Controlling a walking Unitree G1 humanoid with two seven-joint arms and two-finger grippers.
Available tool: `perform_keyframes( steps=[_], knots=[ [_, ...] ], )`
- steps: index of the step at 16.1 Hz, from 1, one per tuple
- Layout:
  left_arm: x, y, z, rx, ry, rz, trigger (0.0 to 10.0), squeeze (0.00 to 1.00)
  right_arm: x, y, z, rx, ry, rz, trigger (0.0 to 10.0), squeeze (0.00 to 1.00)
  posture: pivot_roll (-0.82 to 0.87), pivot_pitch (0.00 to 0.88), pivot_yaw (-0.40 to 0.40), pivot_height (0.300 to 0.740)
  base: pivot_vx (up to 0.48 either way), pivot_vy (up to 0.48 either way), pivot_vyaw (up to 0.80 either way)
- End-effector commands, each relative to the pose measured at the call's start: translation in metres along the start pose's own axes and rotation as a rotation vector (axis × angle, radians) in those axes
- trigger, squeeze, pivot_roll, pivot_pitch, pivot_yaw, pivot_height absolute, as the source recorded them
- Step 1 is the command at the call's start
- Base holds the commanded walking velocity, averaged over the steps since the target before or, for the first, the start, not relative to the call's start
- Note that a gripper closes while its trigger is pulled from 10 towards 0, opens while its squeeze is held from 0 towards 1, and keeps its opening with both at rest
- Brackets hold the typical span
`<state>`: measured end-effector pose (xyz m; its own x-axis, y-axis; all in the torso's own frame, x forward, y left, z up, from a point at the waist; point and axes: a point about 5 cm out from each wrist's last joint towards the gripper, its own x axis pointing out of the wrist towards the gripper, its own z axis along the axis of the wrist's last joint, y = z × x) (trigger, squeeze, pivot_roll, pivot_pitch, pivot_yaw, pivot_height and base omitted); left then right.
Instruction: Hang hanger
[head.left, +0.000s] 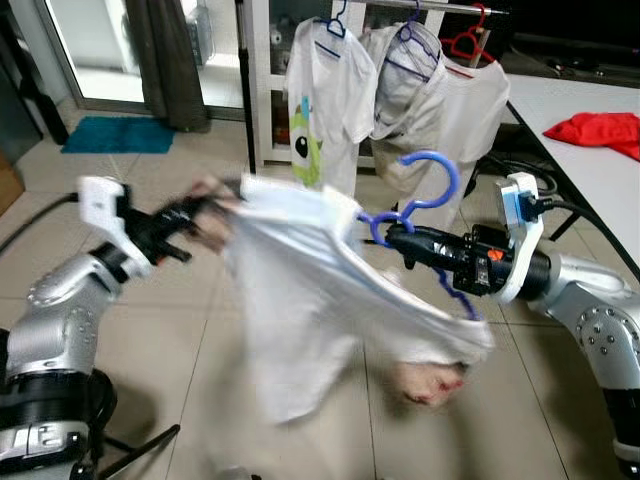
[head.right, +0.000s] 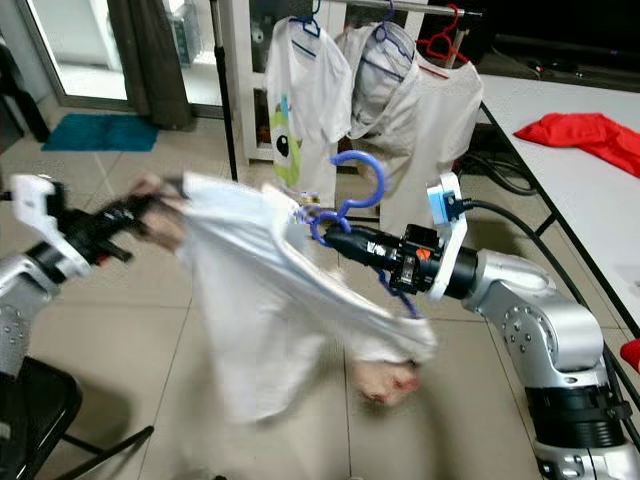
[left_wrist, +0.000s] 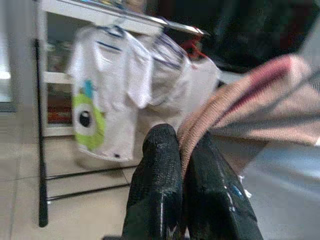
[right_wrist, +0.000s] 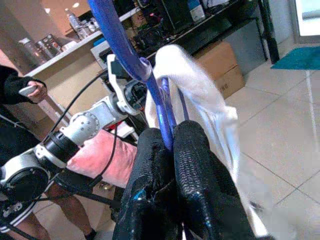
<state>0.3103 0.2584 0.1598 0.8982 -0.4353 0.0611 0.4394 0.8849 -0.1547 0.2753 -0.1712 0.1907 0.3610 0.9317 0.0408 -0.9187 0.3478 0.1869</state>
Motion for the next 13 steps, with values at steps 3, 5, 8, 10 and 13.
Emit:
perform_keyframes(
  steps=[3,5,8,10,13],
  knots=[
    [-0.002,0.014,0.004,-0.043,-0.062,0.133,0.0,0.0,-0.004,-0.005,0.01,-0.037,-0.016,-0.03,10.0,0.0,-0.06,0.0,-0.052,0.74,0.0,0.0,0.0],
    [-0.001,0.014,-0.003,-0.007,-0.009,0.142,0.0,0.0,-0.003,-0.004,0.01,-0.036,-0.016,-0.028,10.0,0.0,-0.06,0.0,-0.052,0.74,0.0,0.0,0.0],
    [0.004,0.005,-0.004,0.021,0.021,0.086,10.0,0.0,-0.001,-0.003,0.009,-0.036,-0.013,-0.023,10.0,0.0,-0.06,0.0,-0.054,0.74,0.0,0.0,0.0],
    [0.007,-0.001,-0.002,0.082,0.036,0.041,10.0,1.0,-0.001,-0.004,0.009,-0.037,-0.011,-0.028,10.0,0.0,-0.06,0.0,-0.055,0.74,0.0,0.0,0.0],
    [0.008,0.003,0.0,0.166,0.049,0.086,10.0,1.0,-0.001,-0.014,0.007,-0.051,0.036,-0.139,10.0,0.0,-0.06,0.0,-0.053,0.74,0.0,0.0,0.0]
  ],
)
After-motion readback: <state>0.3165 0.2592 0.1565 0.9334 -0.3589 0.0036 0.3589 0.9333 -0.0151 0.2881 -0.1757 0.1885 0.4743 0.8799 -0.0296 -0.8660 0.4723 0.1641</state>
